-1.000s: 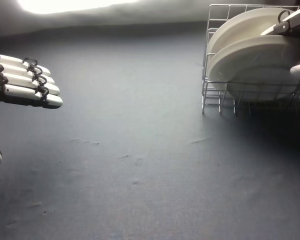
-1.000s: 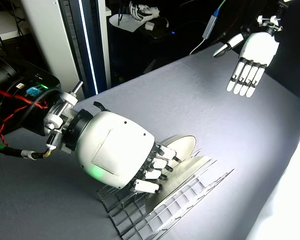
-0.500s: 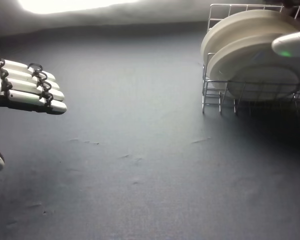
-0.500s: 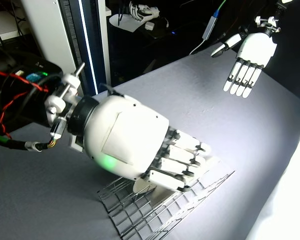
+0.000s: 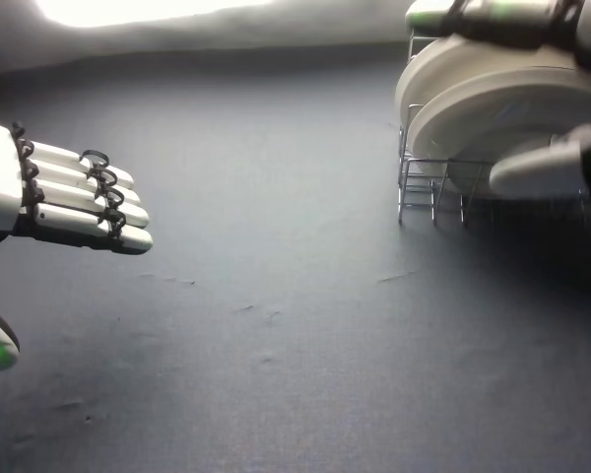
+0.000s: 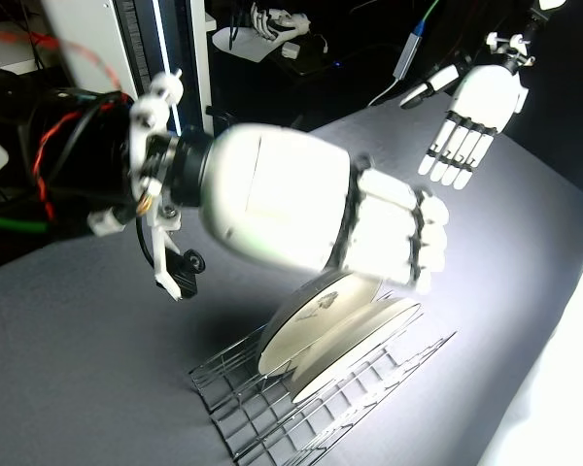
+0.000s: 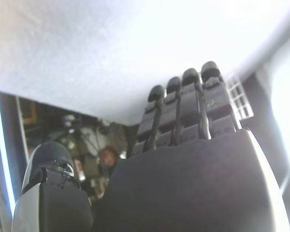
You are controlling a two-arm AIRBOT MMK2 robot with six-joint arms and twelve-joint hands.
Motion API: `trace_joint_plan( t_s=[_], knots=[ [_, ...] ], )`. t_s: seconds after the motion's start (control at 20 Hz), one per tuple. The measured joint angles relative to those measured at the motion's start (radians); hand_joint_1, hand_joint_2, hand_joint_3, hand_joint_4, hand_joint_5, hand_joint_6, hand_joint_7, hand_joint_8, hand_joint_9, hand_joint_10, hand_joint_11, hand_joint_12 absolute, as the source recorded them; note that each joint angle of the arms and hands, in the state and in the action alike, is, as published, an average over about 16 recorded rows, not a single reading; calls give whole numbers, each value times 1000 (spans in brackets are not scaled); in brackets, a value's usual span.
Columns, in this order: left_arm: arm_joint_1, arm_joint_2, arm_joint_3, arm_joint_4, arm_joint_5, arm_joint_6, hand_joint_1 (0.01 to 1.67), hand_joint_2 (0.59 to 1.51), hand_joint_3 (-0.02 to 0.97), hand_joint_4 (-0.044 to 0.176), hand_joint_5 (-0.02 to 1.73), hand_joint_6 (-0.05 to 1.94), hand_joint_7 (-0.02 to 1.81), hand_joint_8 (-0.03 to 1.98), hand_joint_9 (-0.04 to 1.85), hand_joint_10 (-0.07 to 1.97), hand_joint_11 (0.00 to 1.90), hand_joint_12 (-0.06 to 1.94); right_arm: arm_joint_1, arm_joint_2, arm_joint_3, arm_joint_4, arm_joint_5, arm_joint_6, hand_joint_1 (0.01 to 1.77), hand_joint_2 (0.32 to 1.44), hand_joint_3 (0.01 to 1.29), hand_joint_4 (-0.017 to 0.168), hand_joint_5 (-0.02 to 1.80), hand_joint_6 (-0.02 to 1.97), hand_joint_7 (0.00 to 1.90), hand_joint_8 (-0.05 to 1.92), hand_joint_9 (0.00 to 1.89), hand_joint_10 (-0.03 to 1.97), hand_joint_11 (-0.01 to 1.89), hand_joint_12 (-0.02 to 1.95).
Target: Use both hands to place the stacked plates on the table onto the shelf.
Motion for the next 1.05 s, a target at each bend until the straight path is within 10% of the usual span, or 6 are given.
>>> trace_joint_plan(
  t_s=[0.4,1.05],
  knots=[
    [33,0,-17,-5,-6,40,16,1059,-2,0,51,18,48,2,49,11,45,18,-35,-2,3,-394,217,-54,264,1040,16,2,65,17,67,8,61,-6,21,310],
    [56,5,-40,-14,-1,66,79,1212,-1,0,580,627,636,659,579,689,518,902,-63,1,12,-533,420,-146,156,1064,16,4,488,570,527,598,446,655,176,1261]
  ],
)
